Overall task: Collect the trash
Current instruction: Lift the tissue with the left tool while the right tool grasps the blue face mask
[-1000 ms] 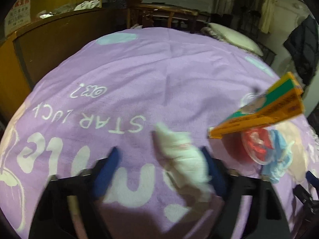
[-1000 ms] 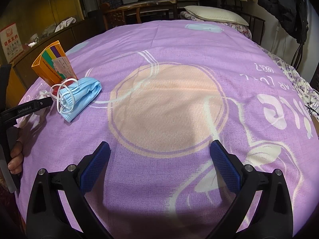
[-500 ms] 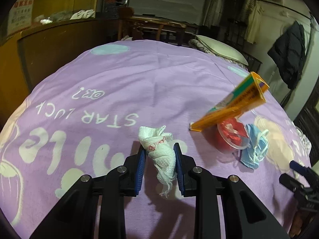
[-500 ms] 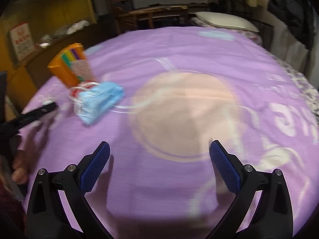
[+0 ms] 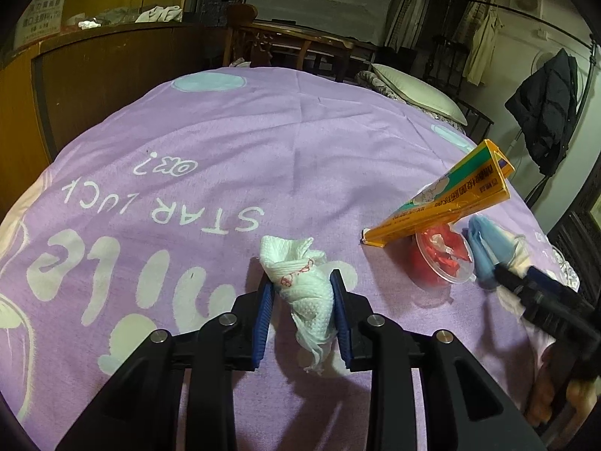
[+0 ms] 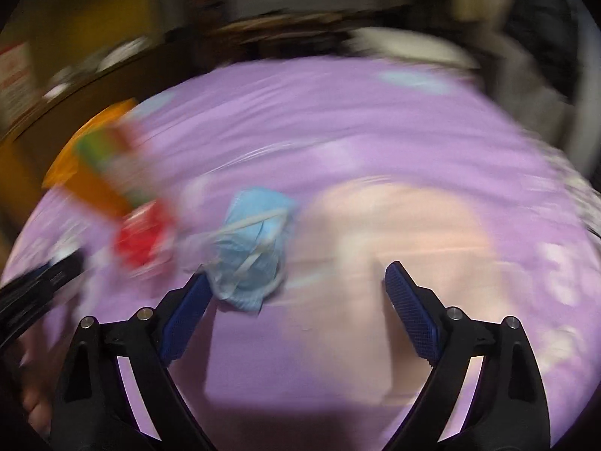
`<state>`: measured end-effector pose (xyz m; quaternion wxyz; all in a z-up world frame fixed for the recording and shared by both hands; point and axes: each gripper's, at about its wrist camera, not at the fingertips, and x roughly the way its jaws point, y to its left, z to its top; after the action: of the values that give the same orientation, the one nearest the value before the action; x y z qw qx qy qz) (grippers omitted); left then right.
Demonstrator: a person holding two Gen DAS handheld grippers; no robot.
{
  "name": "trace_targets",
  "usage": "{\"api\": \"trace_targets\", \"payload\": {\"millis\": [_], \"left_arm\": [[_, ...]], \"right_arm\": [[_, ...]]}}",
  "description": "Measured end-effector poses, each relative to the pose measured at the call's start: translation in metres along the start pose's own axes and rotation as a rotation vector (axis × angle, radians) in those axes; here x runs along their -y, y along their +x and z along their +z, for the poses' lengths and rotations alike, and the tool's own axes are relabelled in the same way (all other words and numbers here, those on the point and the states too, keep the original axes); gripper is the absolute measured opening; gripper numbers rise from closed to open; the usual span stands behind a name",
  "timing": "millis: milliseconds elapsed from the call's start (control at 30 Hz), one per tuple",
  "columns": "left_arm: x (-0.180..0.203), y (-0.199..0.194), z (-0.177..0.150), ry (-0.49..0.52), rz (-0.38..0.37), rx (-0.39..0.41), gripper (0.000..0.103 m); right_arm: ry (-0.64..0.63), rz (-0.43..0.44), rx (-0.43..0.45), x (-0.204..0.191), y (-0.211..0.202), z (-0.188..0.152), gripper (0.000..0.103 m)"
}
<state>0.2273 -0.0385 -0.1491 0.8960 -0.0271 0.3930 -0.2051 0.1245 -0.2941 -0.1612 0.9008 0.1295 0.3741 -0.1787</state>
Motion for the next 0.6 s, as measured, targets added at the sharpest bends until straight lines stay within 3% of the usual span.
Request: {"api": "trace_targets", "payload": {"millis": [67, 167, 467, 600], "left_arm": [[-0.001, 0.000, 0.000, -0.004, -0.009, 0.001, 0.031], [-0.001, 0.000, 0.000, -0.004, -0.016, -0.001, 0.031], [-0.001, 0.001, -0.001, 0.000, -0.005, -0.009, 0.031], [0.001, 0.003, -0.001, 0.003, -0.005, -0.016, 0.031]], "right_arm": [[0.066, 0.085, 0.006, 0.017, -0.005, -0.006, 0.090], [0.032, 0.153, -0.006, 0.015, -0.006, -0.008, 0.090], [-0.040, 0.153, -0.001, -0.005, 0.000, 0.006, 0.090], [-0.051, 0.156, -0.058, -0.014, 0.017, 0.012, 0.089]]}}
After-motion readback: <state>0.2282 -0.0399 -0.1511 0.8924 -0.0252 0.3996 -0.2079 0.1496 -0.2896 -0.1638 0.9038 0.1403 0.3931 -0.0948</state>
